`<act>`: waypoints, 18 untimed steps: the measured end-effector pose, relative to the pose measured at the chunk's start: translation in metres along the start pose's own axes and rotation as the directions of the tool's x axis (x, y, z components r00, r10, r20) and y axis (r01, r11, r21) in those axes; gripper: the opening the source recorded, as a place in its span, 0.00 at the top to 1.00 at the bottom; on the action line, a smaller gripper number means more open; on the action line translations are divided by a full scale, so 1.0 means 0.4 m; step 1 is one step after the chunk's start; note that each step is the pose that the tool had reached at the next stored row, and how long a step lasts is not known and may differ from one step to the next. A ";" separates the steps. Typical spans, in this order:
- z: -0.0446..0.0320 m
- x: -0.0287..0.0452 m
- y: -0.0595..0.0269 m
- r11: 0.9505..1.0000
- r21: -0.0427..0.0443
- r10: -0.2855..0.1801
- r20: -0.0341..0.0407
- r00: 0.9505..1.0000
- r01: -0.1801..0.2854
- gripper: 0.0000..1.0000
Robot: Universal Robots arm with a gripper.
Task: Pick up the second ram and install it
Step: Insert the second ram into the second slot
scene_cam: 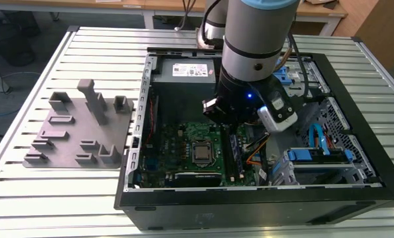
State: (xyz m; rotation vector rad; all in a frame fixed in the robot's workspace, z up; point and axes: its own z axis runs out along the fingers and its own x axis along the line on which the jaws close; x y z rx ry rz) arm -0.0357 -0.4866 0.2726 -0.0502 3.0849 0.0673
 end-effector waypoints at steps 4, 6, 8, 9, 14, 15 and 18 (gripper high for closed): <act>0.000 0.000 0.000 0.999 0.002 0.034 0.001 0.999 -0.034 0.86; 0.000 0.000 0.000 0.999 0.003 0.050 0.002 0.999 -0.050 0.86; 0.000 0.000 0.000 0.996 0.005 0.084 0.004 0.996 -0.084 0.86; 0.000 0.000 0.000 0.996 0.005 0.093 0.004 0.996 -0.093 0.86; 0.000 0.000 0.000 0.991 0.007 0.135 0.006 0.991 -0.135 0.86; 0.000 0.000 0.000 0.990 0.008 0.143 0.007 0.990 -0.143 0.86; 0.000 0.000 0.000 0.986 0.009 0.168 0.008 0.986 -0.168 0.86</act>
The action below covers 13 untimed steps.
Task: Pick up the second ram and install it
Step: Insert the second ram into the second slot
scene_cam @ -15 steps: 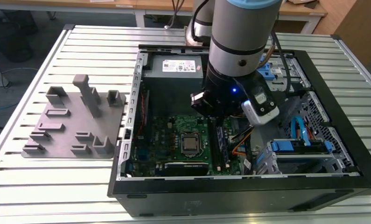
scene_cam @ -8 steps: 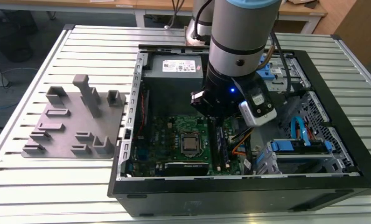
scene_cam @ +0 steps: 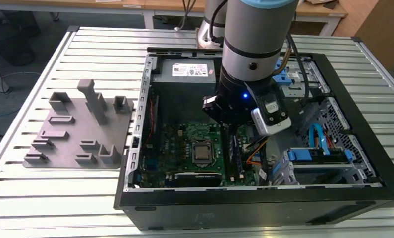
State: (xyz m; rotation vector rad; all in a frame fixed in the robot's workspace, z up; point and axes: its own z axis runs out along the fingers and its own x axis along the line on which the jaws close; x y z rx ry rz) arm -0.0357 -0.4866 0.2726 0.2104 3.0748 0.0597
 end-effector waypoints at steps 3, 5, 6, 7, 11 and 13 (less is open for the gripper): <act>0.000 0.000 0.000 1.000 0.001 0.025 0.001 1.000 -0.025 0.86; 0.000 0.000 0.000 1.000 0.001 0.026 0.001 1.000 -0.026 0.86; 0.000 0.000 0.000 1.000 0.001 0.027 0.001 1.000 -0.027 0.86; 0.000 0.000 0.000 1.000 0.002 0.027 0.001 1.000 -0.027 0.86; 0.000 0.000 0.000 1.000 0.002 0.027 0.001 1.000 -0.027 0.86; 0.000 0.000 0.000 1.000 0.001 0.019 0.001 1.000 -0.019 0.86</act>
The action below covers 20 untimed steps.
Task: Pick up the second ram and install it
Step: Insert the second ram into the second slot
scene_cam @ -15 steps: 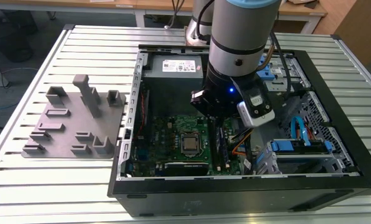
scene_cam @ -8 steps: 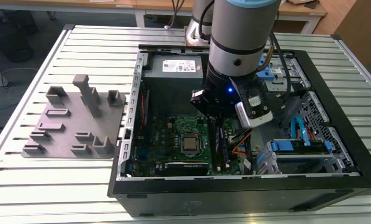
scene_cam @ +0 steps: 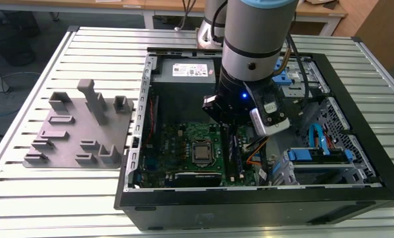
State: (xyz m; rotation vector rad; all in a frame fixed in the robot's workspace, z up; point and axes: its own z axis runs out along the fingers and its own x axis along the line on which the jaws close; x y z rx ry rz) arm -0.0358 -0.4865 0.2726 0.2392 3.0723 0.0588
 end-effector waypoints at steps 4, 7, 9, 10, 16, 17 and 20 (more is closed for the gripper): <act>0.001 0.000 0.000 0.997 -0.004 -0.074 -0.003 0.997 0.073 0.86; 0.001 0.000 0.000 0.996 -0.005 -0.093 -0.004 0.996 0.093 0.86; 0.001 0.000 0.000 0.996 -0.005 -0.093 -0.004 0.996 0.093 0.86; 0.001 0.000 -0.001 0.996 -0.005 -0.094 -0.004 0.996 0.094 0.86; 0.006 -0.001 -0.014 0.993 -0.004 -0.118 -0.008 0.993 0.118 0.86; 0.008 -0.001 -0.015 0.991 -0.005 -0.134 -0.009 0.991 0.134 0.86; 0.010 -0.001 -0.015 0.989 0.002 -0.151 -0.010 0.988 0.151 0.86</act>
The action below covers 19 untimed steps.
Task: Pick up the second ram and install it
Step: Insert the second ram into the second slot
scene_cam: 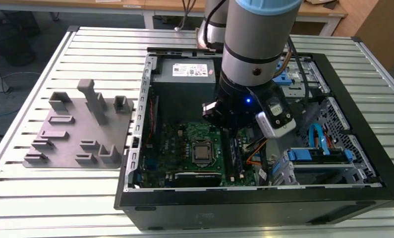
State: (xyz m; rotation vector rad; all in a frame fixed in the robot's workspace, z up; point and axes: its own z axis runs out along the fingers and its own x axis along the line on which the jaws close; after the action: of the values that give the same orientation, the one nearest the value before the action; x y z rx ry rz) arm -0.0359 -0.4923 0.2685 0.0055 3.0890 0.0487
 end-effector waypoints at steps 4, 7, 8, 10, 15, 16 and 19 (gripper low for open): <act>0.002 0.000 -0.005 1.000 0.005 0.001 0.000 1.000 -0.001 0.86; 0.013 0.000 -0.006 1.000 0.006 0.001 0.000 1.000 -0.001 0.86; 0.017 0.000 -0.007 1.000 0.005 0.001 0.000 1.000 -0.001 0.86; 0.026 0.000 -0.007 1.000 0.006 0.001 -0.001 1.000 -0.001 0.86; 0.049 -0.001 -0.008 1.000 0.007 0.000 -0.002 1.000 0.000 0.86; 0.054 -0.001 -0.008 1.000 0.007 0.000 -0.002 1.000 0.000 0.86; 0.066 0.000 -0.008 1.000 0.007 0.005 -0.002 1.000 -0.005 0.86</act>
State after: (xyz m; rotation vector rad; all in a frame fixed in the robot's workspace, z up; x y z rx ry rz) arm -0.0344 -0.4946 0.2421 0.0138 3.0907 0.0380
